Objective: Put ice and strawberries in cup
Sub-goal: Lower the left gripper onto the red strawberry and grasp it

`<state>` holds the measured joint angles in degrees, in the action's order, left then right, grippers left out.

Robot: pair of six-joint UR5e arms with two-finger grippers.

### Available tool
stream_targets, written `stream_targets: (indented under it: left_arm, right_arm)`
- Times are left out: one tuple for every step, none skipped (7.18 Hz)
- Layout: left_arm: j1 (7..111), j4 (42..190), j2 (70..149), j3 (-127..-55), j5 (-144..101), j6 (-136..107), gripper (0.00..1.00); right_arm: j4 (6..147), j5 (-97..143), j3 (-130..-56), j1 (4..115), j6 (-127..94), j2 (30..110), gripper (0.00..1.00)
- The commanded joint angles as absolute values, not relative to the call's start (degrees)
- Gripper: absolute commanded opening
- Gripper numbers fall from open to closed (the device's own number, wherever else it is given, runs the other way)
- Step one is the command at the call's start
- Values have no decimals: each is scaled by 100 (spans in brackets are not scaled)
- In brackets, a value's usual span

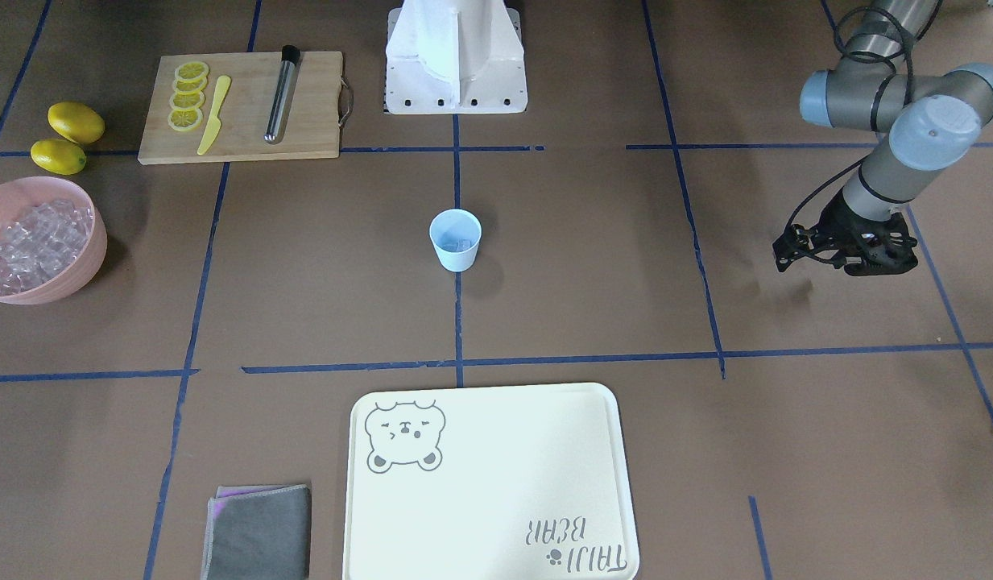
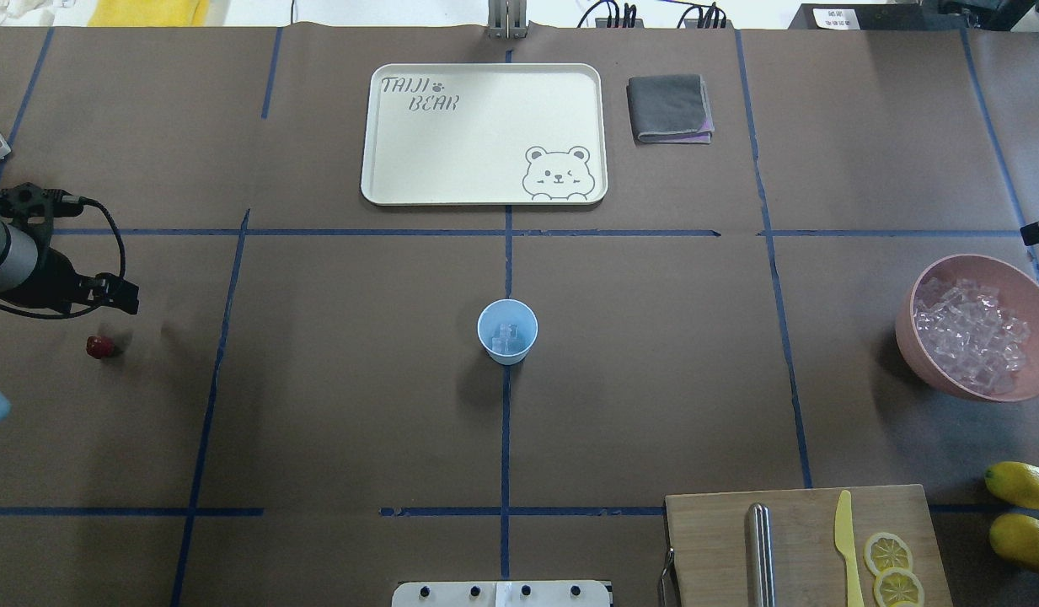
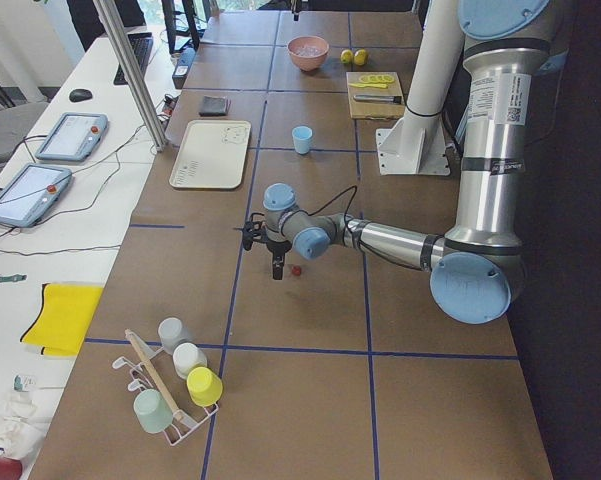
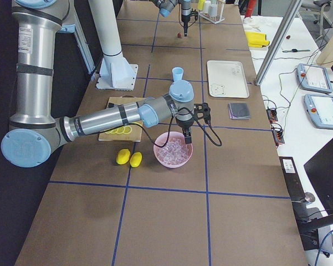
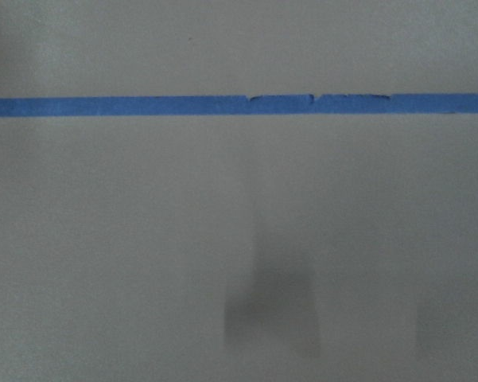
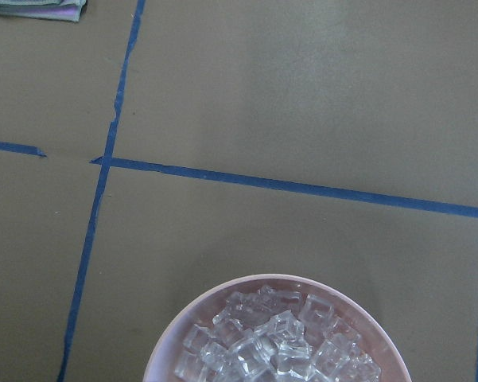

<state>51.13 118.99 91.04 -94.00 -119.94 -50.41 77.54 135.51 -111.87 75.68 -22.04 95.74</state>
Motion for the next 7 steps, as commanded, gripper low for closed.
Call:
stream_targets:
  left_arm:
    - [5054,12066,8887,-9404,-12173,-5080,100]
    - [5054,12093,8851,-9404,-12312,-5080,99]
    - [5019,12085,8851,-9404,-12383,-5080,98]
    - [4940,12085,8851,-9413,-12410,-5080,96]
    - [4879,12085,8851,-9413,-12410,-5089,94]
    - [4843,12085,8851,-9413,-12410,-5089,82]
    - [4843,12085,8851,-9448,-12419,-5080,41]
  right_arm:
    - [7805,13544,-11180,7541,-2197,9457,100]
    - [7805,13544,-11188,7541,-2197,9457,100]
    - [7805,13544,-11188,7541,-2206,9440,100]
    - [7805,13544,-11188,7541,-2206,9448,100]
    - [7805,13544,-11188,7541,-2206,9448,100]
    - [7805,13544,-11188,7541,-2206,9448,100]
    - [7805,13544,-11188,7541,-2206,9448,100]
